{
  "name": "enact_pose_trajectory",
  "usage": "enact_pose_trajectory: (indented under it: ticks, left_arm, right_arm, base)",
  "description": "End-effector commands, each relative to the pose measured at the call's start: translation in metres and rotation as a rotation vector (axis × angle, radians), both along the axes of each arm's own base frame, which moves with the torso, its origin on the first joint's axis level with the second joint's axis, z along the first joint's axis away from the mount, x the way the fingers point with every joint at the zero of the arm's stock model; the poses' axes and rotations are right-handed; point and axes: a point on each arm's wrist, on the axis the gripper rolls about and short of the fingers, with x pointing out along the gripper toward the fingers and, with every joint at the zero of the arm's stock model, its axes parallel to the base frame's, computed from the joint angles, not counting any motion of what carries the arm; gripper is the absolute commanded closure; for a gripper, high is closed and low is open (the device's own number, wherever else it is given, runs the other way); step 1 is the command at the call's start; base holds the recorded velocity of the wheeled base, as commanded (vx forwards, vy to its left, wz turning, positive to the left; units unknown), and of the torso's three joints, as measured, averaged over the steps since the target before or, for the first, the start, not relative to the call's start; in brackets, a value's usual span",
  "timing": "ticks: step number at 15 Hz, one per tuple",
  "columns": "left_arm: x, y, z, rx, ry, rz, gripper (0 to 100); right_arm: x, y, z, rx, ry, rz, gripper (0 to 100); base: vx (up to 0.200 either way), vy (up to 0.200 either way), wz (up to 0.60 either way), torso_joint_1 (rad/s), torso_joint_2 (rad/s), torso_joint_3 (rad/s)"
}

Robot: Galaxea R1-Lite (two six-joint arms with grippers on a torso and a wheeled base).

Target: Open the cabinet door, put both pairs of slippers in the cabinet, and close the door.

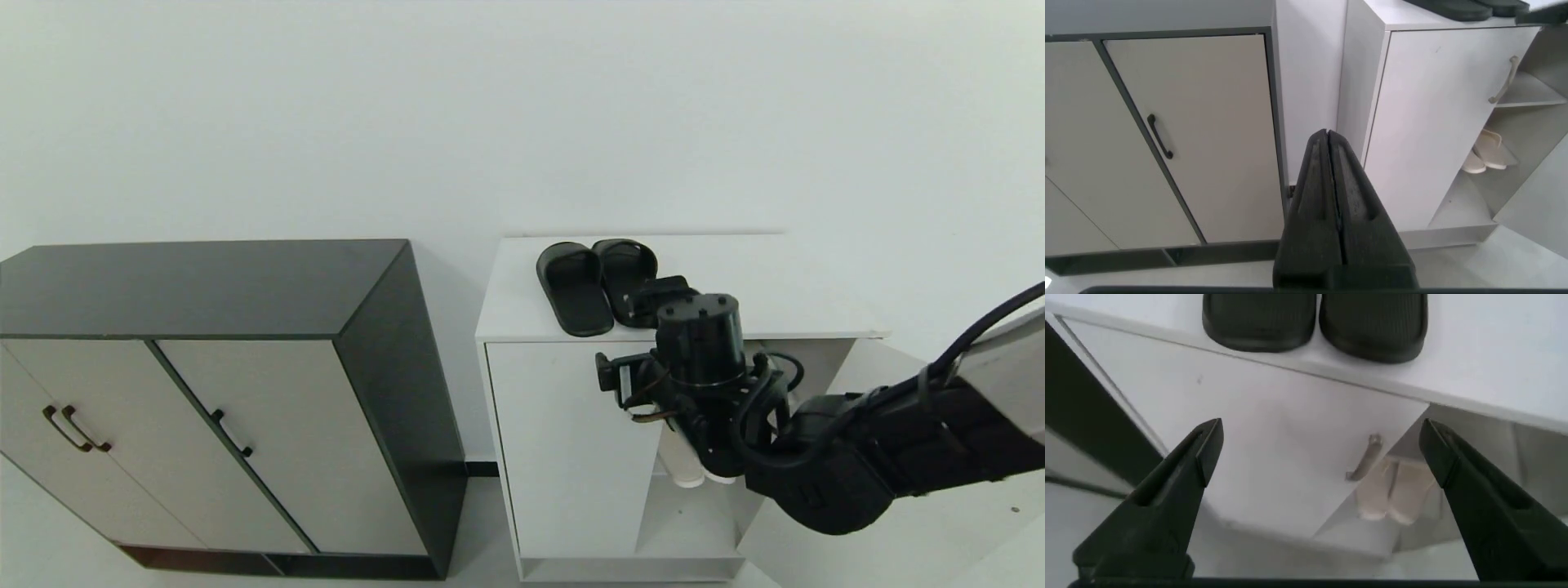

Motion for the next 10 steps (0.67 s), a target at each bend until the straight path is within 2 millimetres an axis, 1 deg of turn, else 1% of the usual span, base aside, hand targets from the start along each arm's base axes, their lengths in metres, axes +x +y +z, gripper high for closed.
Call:
enact_pose_trajectory:
  ticks: [1,4,7,10]
  left_arm:
    - [0.000,0.000,0.000,0.000,0.001,0.000,100]
    - [0.000,0.000,0.000,0.000,0.001,0.000,100]
    - [0.000,0.000,0.000,0.000,0.001,0.000,100]
    - [0.000,0.000,0.000,0.001,0.001,0.000,100]
  right_arm:
    - [0.000,0.001,0.042,0.129,-0.046,-0.018,0]
    - [0.002,0.002,0.042,0.130,-0.046,-0.013,0]
    - [0.005,0.005,0.037,0.126,-0.044,-0.014,0]
    - [0.007,0.007,0.031,0.112,-0.035,-0.015,0]
  base:
    - [0.000,0.000,0.00,0.000,0.00,0.000]
    - [0.000,0.000,0.00,0.000,0.00,0.000]
    - [0.000,0.000,0.00,0.000,0.00,0.000]
    - [0.200,0.000,0.00,-0.001,0.00,0.004]
